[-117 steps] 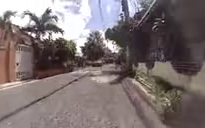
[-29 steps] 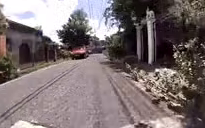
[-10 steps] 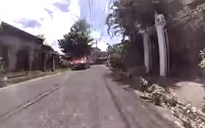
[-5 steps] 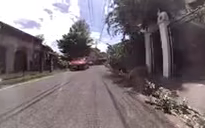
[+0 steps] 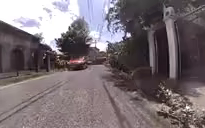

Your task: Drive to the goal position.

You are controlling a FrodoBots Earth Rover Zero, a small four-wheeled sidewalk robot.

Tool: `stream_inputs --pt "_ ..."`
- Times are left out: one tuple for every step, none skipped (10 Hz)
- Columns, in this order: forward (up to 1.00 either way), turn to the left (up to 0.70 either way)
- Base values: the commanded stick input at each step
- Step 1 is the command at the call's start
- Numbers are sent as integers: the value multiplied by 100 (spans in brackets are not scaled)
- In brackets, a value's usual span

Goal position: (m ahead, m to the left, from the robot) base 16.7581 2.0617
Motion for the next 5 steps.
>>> stream_inputs --pt "70 0" --pt "70 0" --pt "70 0" --pt "70 0" --pt "70 0"
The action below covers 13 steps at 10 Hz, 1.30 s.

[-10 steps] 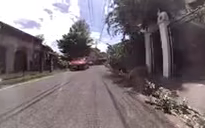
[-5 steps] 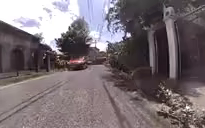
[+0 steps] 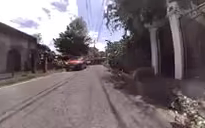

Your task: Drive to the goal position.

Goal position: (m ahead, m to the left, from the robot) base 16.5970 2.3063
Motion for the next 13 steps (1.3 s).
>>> stream_inputs --pt "70 0" --pt "70 0" --pt "81 0" --pt "85 0" --pt "85 0" --pt "85 0" --pt "85 0" --pt "85 0" --pt "85 0" --pt "85 0" --pt "85 0" --pt "85 0" --pt "85 0"
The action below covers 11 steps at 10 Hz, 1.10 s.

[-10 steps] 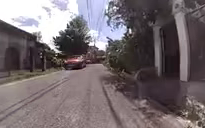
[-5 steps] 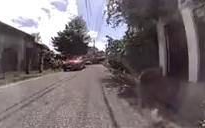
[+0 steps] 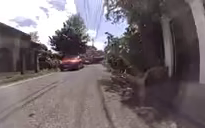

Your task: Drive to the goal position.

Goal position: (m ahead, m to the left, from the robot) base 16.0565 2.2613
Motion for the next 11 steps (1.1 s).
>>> stream_inputs --pt "85 0" --pt "85 0" --pt "85 0" --pt "85 26" --pt "85 34" --pt "85 11" --pt "85 0" --pt "85 0" --pt "85 0" --pt "85 0" --pt "85 0"
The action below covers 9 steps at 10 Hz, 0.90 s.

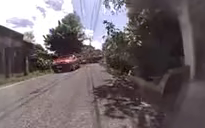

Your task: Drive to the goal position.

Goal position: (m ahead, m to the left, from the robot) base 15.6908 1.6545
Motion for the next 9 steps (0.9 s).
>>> stream_inputs --pt "85 0" --pt "85 0" --pt "85 0" --pt "85 0" --pt "85 0" --pt "85 0" --pt "85 0" --pt "85 0" --pt "85 0"
